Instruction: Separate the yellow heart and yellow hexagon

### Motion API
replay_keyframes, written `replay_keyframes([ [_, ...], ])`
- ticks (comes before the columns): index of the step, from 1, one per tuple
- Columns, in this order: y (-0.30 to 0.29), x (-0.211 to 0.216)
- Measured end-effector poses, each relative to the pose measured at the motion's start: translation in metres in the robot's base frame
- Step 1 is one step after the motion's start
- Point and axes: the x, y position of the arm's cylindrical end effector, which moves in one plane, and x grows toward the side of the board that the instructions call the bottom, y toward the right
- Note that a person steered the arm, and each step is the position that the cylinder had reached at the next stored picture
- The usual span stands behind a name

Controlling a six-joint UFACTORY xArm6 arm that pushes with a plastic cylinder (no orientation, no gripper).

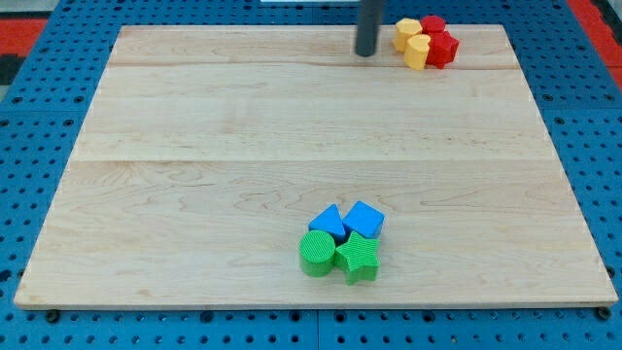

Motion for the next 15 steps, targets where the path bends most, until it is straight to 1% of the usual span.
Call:
replay_keyframes([
  [1, -0.046, -0.019],
  [2, -0.05, -0.054],
  [3, -0.05, -0.054],
  [4, -0.035, -0.053],
  [6, 0.017, -0.054],
  [7, 0.03, -0.048],
  [8, 0.03, -0.02],
  [9, 0.023, -0.025],
  [10, 0.012, -0.054],
  [11, 0.014, -0.054],
  [13, 0.071, -0.054],
  [14, 0.088, -0.055],
  [15, 0.088, -0.049],
])
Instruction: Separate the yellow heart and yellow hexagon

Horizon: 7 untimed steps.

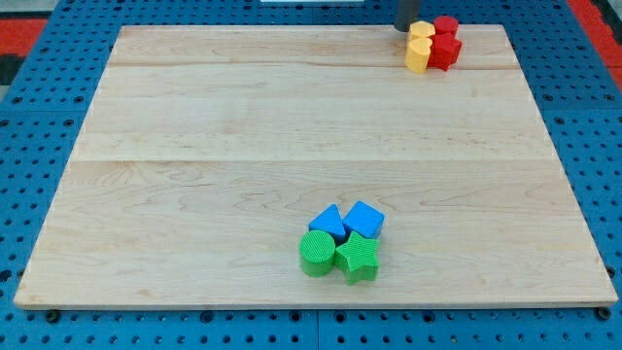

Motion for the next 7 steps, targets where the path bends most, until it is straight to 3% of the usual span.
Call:
replay_keyframes([
  [2, -0.013, 0.053],
  [4, -0.042, -0.006],
  [7, 0.01, 0.005],
])
